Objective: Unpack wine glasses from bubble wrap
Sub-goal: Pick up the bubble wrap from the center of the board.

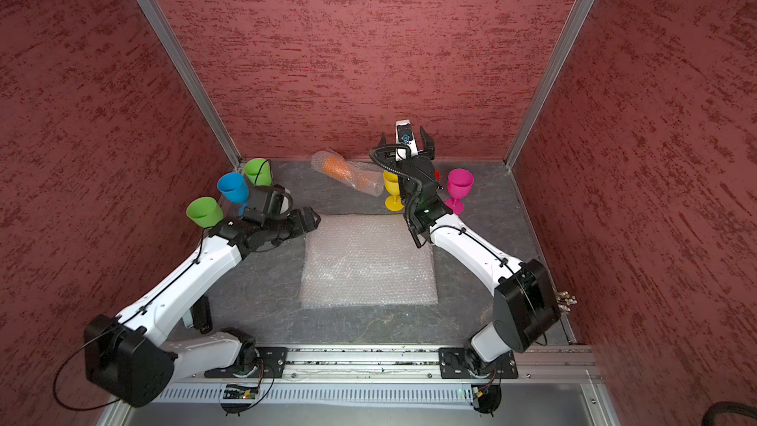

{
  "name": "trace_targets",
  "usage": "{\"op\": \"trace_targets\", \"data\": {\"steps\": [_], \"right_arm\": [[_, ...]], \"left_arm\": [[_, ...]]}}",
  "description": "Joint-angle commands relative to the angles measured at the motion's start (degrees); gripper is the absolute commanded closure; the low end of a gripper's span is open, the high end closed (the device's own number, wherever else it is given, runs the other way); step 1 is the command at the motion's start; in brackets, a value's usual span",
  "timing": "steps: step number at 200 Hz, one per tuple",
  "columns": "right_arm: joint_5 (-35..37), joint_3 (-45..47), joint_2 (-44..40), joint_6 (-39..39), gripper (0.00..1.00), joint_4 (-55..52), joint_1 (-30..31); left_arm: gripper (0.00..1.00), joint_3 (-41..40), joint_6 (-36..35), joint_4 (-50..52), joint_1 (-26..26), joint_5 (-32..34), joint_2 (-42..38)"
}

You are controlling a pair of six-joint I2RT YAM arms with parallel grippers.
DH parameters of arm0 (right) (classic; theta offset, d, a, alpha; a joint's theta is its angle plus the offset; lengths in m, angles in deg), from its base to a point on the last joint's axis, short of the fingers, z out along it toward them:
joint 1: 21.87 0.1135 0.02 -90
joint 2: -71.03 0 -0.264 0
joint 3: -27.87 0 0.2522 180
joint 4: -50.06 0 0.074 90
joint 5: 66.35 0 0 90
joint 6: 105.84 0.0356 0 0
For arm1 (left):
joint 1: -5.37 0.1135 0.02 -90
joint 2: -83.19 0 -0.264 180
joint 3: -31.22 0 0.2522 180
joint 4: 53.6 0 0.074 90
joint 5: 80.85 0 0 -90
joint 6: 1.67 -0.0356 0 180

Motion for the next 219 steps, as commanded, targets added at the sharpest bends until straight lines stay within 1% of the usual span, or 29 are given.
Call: {"op": "trace_targets", "data": {"steps": [1,11,26,46,52,63,83,98,106,119,130,142,162,183,197,219], "right_arm": [[-7.58,-2.28,-1.83,14.33,0.02,-10.16,-0.66],[-8.25,-3.20,-1.43,19.88,0.01,-14.64,-0.57],[-9.01,-1.84,-2.16,26.68,0.01,-18.16,-0.57],[-14.19,2.86,-3.90,31.79,0.02,-19.30,-0.62],[-16.02,4.41,-3.92,33.04,0.02,-19.26,-0.58],[-18.99,7.74,-6.84,35.05,0.02,-18.80,-0.57],[-20.73,13.90,-11.05,38.29,0.02,-17.63,-0.58],[-21.80,17.52,-14.26,39.36,0.01,-16.21,-0.49],[-22.71,18.61,-15.50,39.18,0.02,-16.21,-0.42],[-23.51,19.36,-16.69,38.60,0.02,-17.04,-0.32],[-23.73,19.78,-17.25,38.49,0.02,-17.81,-0.32],[-23.71,20.09,-17.63,38.29,0.02,-18.45,-0.31],[-23.57,21.06,-18.22,38.27,0.02,-18.38,-0.31],[-21.90,20.11,-17.17,37.94,0.01,-20.37,-0.31],[-20.60,19.06,-16.36,37.74,0.02,-21.73,-0.31],[-19.54,19.60,-16.47,37.94,0.01,-20.68,-0.30]], "left_arm": [[0.00,7.80,9.57,0.61,0.13,5.44,5.99],[0.00,12.50,13.25,1.94,0.40,7.88,10.17],[0.00,18.83,17.53,1.74,1.32,7.46,17.13],[0.00,24.33,23.69,-2.32,2.64,3.82,25.83],[0.00,26.47,25.22,-2.80,2.73,4.17,28.04],[0.00,31.80,26.57,-2.09,2.66,5.74,33.58],[0.00,45.95,28.16,2.42,2.91,8.14,45.09],[0.00,57.38,28.68,6.91,3.42,8.43,53.96],[0.00,63.62,28.37,7.68,3.61,8.07,58.21],[0.00,71.57,28.07,8.39,3.93,7.53,64.26],[0.00,77.42,28.45,10.51,4.10,8.18,68.96],[0.00,83.67,29.90,12.55,4.62,7.33,73.63],[0.00,88.37,32.28,12.39,5.54,4.93,78.93],[0.00,92.40,31.56,14.53,5.72,8.16,82.49],[0.00,92.77,32.48,14.48,5.76,7.94,83.88],[0.00,92.78,33.58,13.79,5.96,6.85,85.79]]}}
